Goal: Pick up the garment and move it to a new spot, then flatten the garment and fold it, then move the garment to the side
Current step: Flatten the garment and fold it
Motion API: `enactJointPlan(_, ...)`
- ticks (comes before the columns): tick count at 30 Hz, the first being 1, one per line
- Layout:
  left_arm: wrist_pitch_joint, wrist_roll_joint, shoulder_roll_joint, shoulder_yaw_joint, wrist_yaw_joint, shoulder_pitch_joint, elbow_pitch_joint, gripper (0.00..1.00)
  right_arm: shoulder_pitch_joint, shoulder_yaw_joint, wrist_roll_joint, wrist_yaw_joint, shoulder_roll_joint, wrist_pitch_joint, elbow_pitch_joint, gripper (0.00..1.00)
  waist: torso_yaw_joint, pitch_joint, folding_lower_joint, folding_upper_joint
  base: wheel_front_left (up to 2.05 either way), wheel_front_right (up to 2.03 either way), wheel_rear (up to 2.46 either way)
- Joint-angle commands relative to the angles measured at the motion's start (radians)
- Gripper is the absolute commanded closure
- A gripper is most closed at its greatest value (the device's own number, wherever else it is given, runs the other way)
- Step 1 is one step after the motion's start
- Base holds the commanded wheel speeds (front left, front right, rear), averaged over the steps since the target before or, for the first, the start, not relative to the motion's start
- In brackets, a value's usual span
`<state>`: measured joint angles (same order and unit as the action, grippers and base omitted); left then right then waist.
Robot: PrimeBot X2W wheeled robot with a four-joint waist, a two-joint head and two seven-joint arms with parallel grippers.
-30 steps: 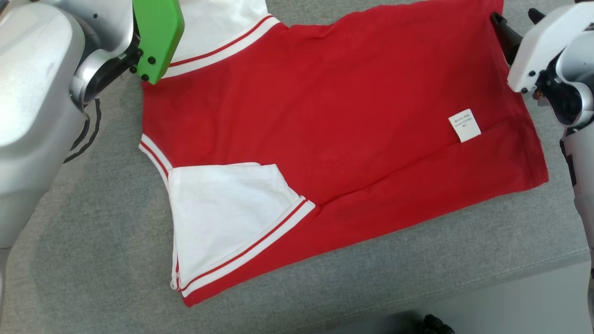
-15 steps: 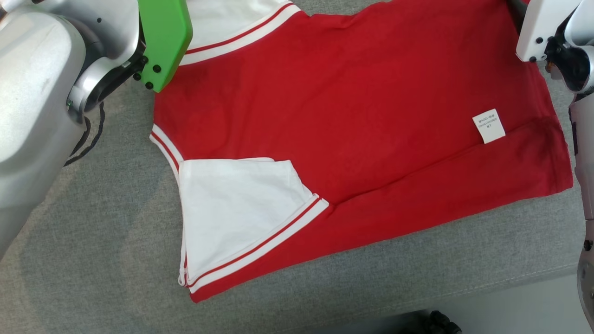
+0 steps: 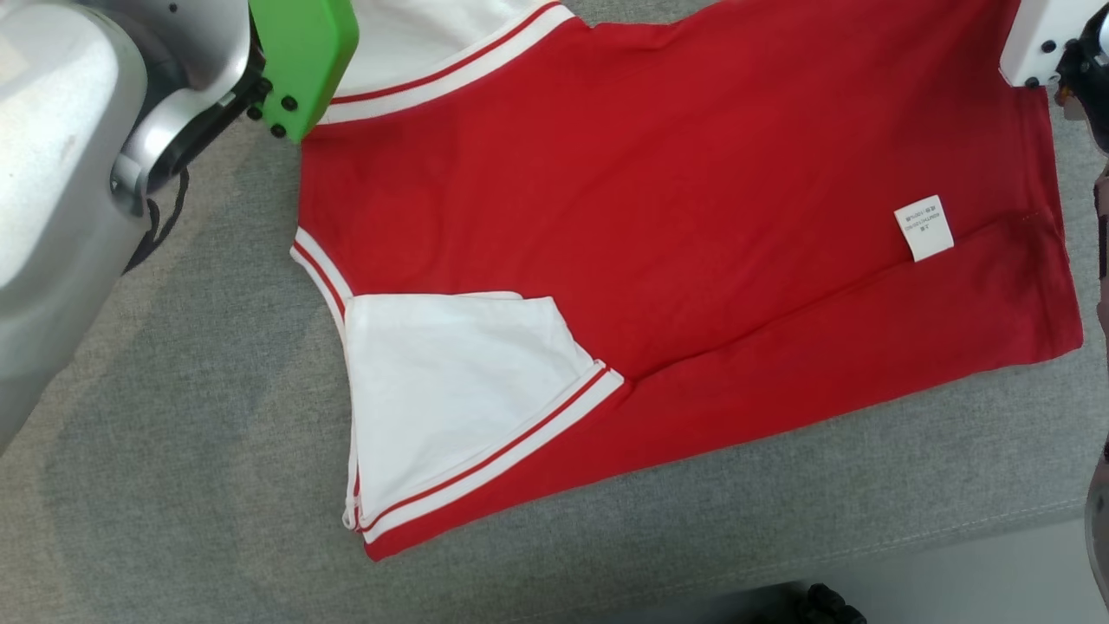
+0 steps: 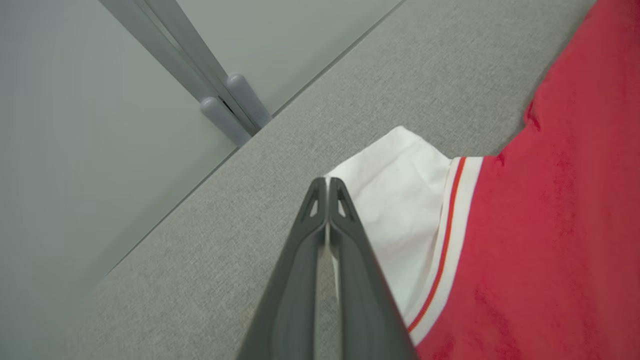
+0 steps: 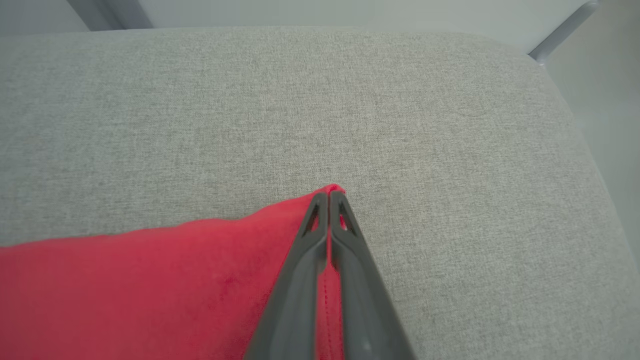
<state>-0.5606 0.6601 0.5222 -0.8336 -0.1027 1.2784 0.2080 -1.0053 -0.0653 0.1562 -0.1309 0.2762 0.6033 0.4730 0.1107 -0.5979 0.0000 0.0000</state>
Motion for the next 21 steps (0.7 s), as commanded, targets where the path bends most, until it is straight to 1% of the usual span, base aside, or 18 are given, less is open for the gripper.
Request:
enactJointPlan(1,0.04,-0.022,-0.002,0.012,-0.002,0.016,-0.002,1.0,0.02,-0.01,-0.017,0.0,0.017,-0.027,-0.012,1.0,-0.004,0.003,0.0,0.0,0.0,0.0,0.0)
enactJointPlan(5,0.141,-0.032,-0.02,0.032,-0.005,0.034,0.017,1.0,0.035,-0.053,0.002,0.0,0.025,-0.095,-0.015,1.0,-0.014,0.009,0.0,0.0,0.0,0.0,0.0)
enactJointPlan(7,0.183,-0.04,-0.026,0.043,-0.006,0.049,0.022,1.0,0.04,-0.073,0.03,0.0,0.026,-0.131,-0.017,1.0,-0.018,0.013,0.0,0.0,0.0,0.0,0.0)
enactJointPlan(10,0.222,-0.028,-0.033,0.051,-0.009,0.047,0.036,1.0,0.055,-0.079,0.06,0.0,0.048,-0.164,-0.022,1.0,-0.025,0.021,0.0,0.0,0.0,0.0,0.0)
enactJointPlan(13,0.224,-0.001,-0.037,0.056,-0.009,0.027,0.035,1.0,0.071,-0.066,0.092,0.0,0.056,-0.172,-0.03,1.0,-0.03,0.033,0.0,0.0,0.0,0.0,0.0)
enactJointPlan(16,0.211,0.015,-0.021,0.047,-0.008,-0.014,0.008,1.0,0.099,-0.051,0.163,0.0,0.062,-0.152,-0.052,1.0,-0.035,0.048,0.0,0.0,0.0,0.0,0.0)
enactJointPlan(18,0.201,0.038,-0.013,0.045,0.005,-0.058,-0.039,1.0,0.141,-0.033,0.233,0.0,0.074,-0.117,-0.085,1.0,-0.041,0.062,0.0,0.0,0.0,0.0,0.0)
enactJointPlan(21,0.195,0.059,0.014,0.043,0.024,-0.124,-0.124,1.0,0.192,-0.039,0.294,0.0,0.114,-0.093,-0.145,1.0,-0.052,0.074,0.0,0.0,0.0,0.0,0.0)
